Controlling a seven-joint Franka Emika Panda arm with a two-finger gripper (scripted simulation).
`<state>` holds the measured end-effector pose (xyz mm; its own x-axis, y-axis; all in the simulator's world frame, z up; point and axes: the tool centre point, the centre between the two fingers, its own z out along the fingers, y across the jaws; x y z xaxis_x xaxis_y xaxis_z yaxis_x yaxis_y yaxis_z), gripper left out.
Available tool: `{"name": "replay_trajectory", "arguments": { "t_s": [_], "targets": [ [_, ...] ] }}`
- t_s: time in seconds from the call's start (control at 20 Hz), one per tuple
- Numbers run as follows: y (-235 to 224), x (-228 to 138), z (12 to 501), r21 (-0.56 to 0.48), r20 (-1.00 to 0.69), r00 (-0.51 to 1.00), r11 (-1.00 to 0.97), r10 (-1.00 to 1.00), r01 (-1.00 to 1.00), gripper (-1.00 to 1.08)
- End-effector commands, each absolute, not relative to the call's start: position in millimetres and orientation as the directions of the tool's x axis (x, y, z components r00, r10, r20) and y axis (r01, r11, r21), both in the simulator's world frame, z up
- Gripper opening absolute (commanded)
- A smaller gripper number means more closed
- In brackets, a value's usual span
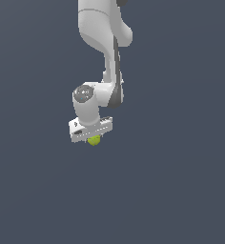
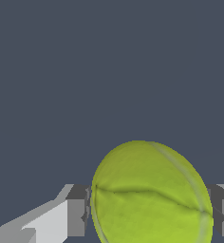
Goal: Pick up the object and move it to a goal position.
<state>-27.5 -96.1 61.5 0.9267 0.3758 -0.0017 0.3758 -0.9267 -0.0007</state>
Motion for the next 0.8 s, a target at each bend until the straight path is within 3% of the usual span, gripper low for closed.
{"name": "replay_trajectory", "arguments": {
  "t_s": [0.0, 0.75],
  "targets": [
    [-100, -31, 74, 0.001, 0.000, 0.927, -0.927, 0.375, 0.375, -1.00],
    [-135, -79, 204, -0.001, 0.001, 0.927, -0.927, 0.376, 0.376, -1.00]
  ]
}}
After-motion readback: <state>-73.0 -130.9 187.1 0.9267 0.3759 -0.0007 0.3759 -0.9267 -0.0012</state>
